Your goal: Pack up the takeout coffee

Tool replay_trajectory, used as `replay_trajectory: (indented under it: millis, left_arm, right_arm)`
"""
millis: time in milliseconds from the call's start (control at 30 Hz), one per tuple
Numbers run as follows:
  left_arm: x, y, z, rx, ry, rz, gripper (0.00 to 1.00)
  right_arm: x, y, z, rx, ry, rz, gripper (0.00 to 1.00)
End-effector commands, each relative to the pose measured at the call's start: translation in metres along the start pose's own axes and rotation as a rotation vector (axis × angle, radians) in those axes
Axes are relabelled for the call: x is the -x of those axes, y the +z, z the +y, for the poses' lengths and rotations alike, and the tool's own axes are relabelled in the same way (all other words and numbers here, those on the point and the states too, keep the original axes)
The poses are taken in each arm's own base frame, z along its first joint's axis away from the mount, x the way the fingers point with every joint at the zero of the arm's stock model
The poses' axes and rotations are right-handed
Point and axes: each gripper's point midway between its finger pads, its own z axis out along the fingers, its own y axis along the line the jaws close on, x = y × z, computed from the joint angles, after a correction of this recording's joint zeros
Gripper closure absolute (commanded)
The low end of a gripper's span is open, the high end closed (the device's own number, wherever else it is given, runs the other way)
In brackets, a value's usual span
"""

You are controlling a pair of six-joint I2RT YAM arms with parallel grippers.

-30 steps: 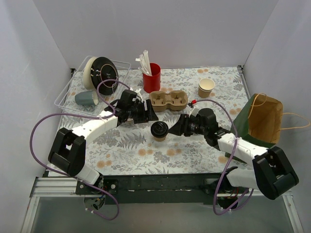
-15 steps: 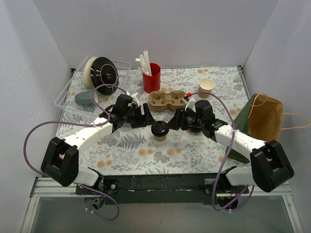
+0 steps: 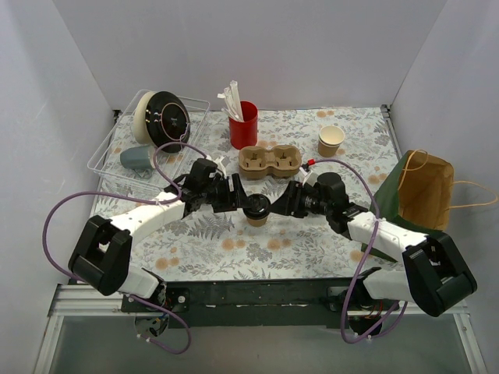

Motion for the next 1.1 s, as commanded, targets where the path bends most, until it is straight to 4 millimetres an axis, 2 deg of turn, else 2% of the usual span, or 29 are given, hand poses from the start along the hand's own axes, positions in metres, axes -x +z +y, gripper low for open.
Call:
replay_trajectory:
  millis: [0,100,233,367,467,600,733,967,1067]
  left_arm:
    - [-0.007,-0.003,-0.009,-0.022,-0.013,-0.01,0.35]
    - [-0.011,-0.009,-0.02,-0.043,-0.026,-0.023,0.35]
    - [0.002,-0.022,-0.036,-0.072,-0.019,-0.074,0.33]
    - [0.02,-0.02,-0.03,0.01,0.016,-0.109,0.32]
    - [0.025,-0.013,-0.025,0.044,0.044,-0.104,0.32]
    - [0.019,0.007,-0.007,0.093,0.062,-0.056,0.34]
    - [0.013,0.017,-0.001,0.097,0.064,-0.027,0.37]
    - [0.003,0.014,0.002,0.089,0.033,-0.03,0.4]
    - [-0.003,0.012,0.006,0.097,0.0,-0.032,0.4]
  right_arm:
    - [0.016,0.002,0.022,0.089,-0.031,-0.051,0.36]
    - [0.017,0.004,0.022,0.088,-0.041,-0.046,0.36]
    - [0.017,0.005,0.022,0.086,-0.052,-0.032,0.36]
    - [0.015,0.004,0.02,0.071,-0.041,-0.02,0.36]
    - [0.015,0.002,0.018,0.058,-0.039,-0.028,0.36]
    - [0.015,0.001,0.017,0.049,-0.027,-0.032,0.36]
    - [0.013,0.002,0.018,0.043,-0.011,-0.035,0.36]
    - [0.009,0.003,0.014,0.022,0.018,-0.049,0.36]
    - [0.006,0.003,0.018,0.039,0.028,-0.052,0.37]
